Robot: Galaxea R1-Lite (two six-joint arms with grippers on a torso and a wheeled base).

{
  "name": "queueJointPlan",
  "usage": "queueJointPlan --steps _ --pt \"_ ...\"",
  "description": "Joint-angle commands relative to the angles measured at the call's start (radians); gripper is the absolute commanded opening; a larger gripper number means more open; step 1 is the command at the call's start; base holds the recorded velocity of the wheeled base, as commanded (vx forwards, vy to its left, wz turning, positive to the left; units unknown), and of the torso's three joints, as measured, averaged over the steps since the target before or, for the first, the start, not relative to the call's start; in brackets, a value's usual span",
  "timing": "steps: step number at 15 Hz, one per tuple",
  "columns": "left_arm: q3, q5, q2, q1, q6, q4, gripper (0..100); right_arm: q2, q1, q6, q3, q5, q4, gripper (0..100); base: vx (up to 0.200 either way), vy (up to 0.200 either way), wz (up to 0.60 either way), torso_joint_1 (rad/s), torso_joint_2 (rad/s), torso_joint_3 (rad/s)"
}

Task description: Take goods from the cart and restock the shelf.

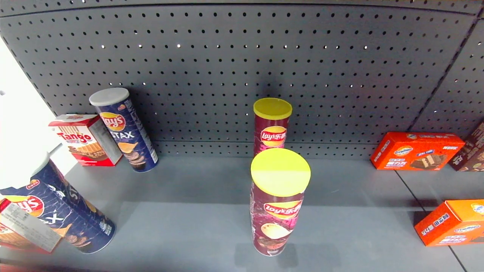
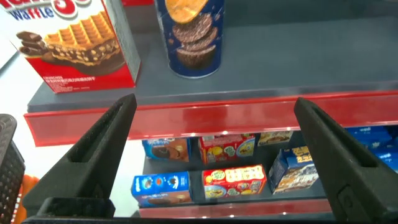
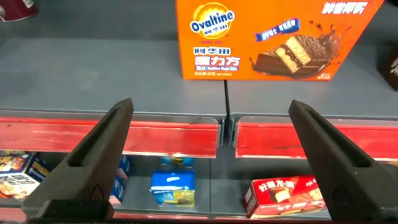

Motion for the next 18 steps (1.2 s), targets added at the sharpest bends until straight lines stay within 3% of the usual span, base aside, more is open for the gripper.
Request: queueJointPlan --steps 1,18 --pt "0.000 0.000 -0.001 0.000 -0.001 0.000 100 0.000 0.000 0.000 0.000 0.000 0.000 100 0.000 0.000 0.00 0.000 0.00 0.000" --pt "0.000 -0.001 -0.001 0.000 0.004 0.000 100 0.000 0.000 0.000 0.000 0.002 0.000 100 0.000 0.000 0.00 0.000 0.00 0.000"
